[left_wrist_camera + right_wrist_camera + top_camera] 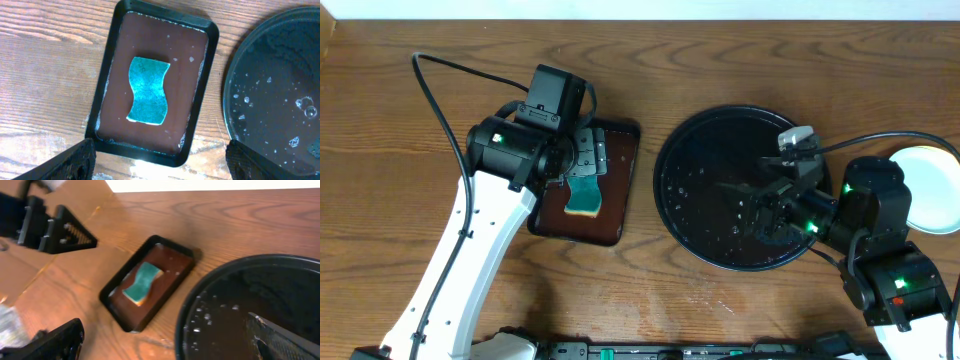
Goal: Clean dirty plates on tray and stack at the side
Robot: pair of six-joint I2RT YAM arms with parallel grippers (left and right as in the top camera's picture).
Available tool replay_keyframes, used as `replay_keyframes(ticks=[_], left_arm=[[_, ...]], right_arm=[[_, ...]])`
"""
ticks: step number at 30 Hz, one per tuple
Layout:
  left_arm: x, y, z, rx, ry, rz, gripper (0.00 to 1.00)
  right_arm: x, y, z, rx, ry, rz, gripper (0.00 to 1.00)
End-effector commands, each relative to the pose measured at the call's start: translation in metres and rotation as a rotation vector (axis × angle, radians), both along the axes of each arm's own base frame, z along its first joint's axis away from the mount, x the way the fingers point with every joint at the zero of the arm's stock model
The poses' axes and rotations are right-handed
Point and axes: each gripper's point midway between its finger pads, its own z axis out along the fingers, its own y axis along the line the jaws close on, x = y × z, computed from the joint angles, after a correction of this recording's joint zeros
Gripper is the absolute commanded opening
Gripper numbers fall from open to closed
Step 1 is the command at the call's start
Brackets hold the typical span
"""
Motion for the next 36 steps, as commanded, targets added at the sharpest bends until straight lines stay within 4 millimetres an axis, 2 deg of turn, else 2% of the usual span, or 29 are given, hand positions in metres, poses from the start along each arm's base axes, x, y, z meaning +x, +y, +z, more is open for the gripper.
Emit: replay_keyframes(ticks=[1, 3, 6, 9, 11, 16, 19, 23, 30, 36], left_arm=[[0.001, 0.001, 0.003, 0.003, -0.007, -0.005, 0.84], [0.001, 0.001, 0.003, 0.003, -0.007, -0.005, 0.84], [0.001, 0.001, 0.003, 0.003, -0.007, -0.005, 0.84], [0.001, 0.001, 0.003, 0.003, -0.007, -0.005, 0.84], [0.001, 0.001, 0.003, 0.003, -0.007, -0.005, 0.84], [0.001, 0.001, 0.003, 0.003, -0.007, -0.005, 0.84], [0.001, 0.001, 0.003, 0.003, -0.007, -0.005, 0.84], [0.001, 0.001, 0.003, 0.003, -0.007, -0.005, 0.84], [0.001, 0.001, 0.003, 0.003, -0.007, -0.005, 0.84], [0.001, 0.001, 0.003, 0.003, -0.007, -0.005, 0.84]], right_arm=[[0.006, -0.011, 0.004, -0.059, -0.073, -0.034, 0.99], [0.006, -0.014, 0.012, -0.102, -0.158, -0.023, 0.99], [0.001, -0.038, 0.027, -0.216, -0.330, -0.104, 0.99], [-0.012, -0.060, 0.028, -0.300, -0.430, -0.185, 0.99], [-0.023, -0.068, 0.021, -0.313, -0.462, -0.207, 0.99], [-0.042, -0.085, -0.027, -0.318, -0.468, -0.265, 0.99], [-0.045, -0.089, -0.058, -0.320, -0.476, -0.285, 0.99], [-0.042, -0.091, -0.082, -0.306, -0.535, -0.307, 0.99], [-0.025, -0.080, -0.111, -0.246, -0.651, -0.284, 0.99], [-0.025, -0.081, -0.112, -0.253, -0.639, -0.289, 0.99]])
